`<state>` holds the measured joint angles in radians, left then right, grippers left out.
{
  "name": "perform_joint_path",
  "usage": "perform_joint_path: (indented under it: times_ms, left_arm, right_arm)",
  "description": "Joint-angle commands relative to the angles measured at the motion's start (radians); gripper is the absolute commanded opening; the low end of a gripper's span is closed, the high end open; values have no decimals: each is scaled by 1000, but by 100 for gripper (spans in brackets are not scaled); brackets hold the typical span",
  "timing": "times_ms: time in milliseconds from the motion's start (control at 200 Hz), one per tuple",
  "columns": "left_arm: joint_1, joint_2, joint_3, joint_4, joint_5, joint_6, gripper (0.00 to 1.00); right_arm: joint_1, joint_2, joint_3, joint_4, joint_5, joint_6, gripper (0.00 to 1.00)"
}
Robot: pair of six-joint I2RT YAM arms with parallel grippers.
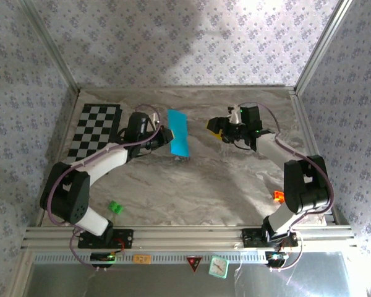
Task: Fold a paper plane with a square sheet of paper (pick it up from the middle)
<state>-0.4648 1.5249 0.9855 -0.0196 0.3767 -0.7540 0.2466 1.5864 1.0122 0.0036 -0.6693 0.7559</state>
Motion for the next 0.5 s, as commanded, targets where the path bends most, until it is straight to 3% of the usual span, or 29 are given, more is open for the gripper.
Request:
perform_joint_path:
  times_ms: [0, 140, 300, 385, 495]
  left_arm:
    - [-1, 4, 179, -467, -230, 259, 11]
    - [-47, 87, 371, -753, -546, 391, 11]
    - [-140, 211, 539, -920, -889, 439, 11]
    - [-180, 278, 597, -961, -975, 435, 11]
    - [-226, 351, 633, -966, -985, 412, 11]
  right_arm:
    - [-3, -46, 4, -156, 152, -102, 61]
    - [-6, -64, 2, -190, 227, -109, 61]
    - [-8, -81, -9, -213, 296, -94, 61]
    - [-16, -96, -20, -231, 340, -74, 61]
    - [-43, -122, -50, -248, 393, -40, 61]
